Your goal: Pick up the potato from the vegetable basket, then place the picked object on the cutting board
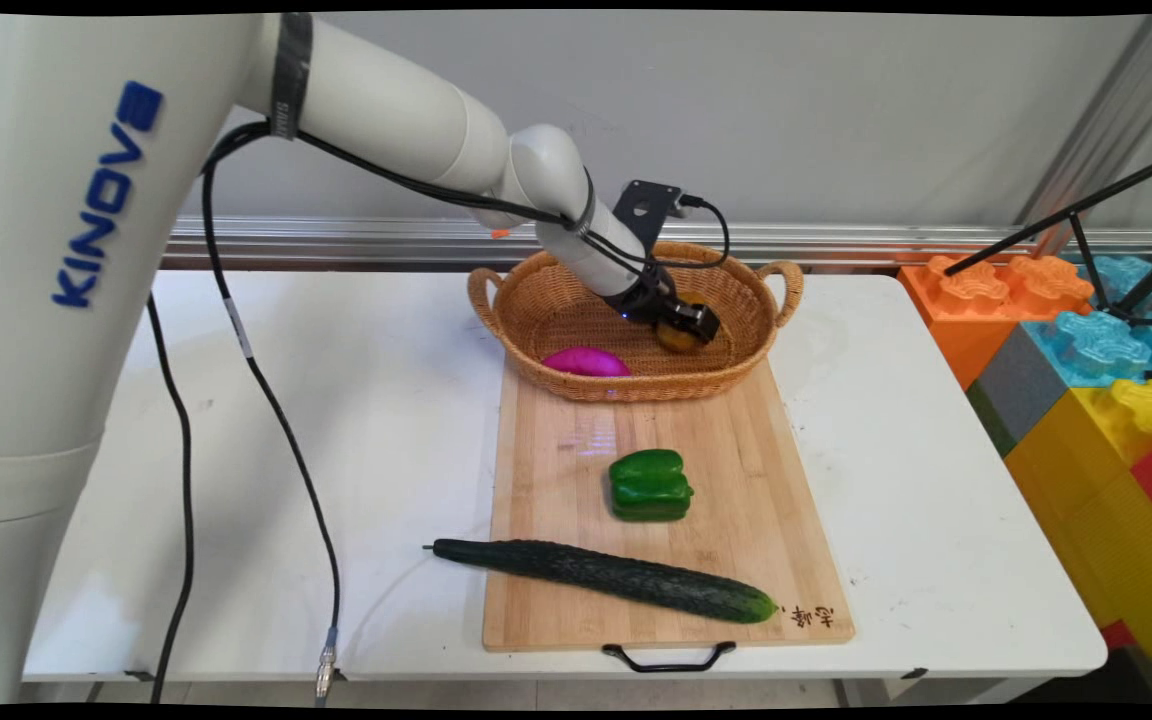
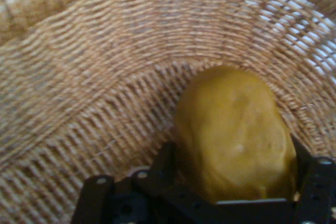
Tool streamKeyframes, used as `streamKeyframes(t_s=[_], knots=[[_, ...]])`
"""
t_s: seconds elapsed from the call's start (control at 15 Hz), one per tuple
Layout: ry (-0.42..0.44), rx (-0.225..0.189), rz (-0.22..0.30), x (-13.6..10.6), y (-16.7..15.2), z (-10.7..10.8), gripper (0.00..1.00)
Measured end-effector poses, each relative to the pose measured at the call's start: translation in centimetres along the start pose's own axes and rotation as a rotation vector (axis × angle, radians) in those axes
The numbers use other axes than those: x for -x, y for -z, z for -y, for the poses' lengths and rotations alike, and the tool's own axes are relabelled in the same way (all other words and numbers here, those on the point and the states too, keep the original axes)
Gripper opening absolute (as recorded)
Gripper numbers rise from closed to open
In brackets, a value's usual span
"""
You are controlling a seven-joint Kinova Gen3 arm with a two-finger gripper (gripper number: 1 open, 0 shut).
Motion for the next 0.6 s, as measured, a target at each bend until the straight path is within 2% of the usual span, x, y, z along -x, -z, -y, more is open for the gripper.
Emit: streamKeyframes(t_s=[0.33,0.6], knots=[[-0.059,-0.019,-0.02,-0.4,0.0,-0.5,0.0],[-0.119,-0.026,-0.039,-1.4,2.9,-0.4,0.0]])
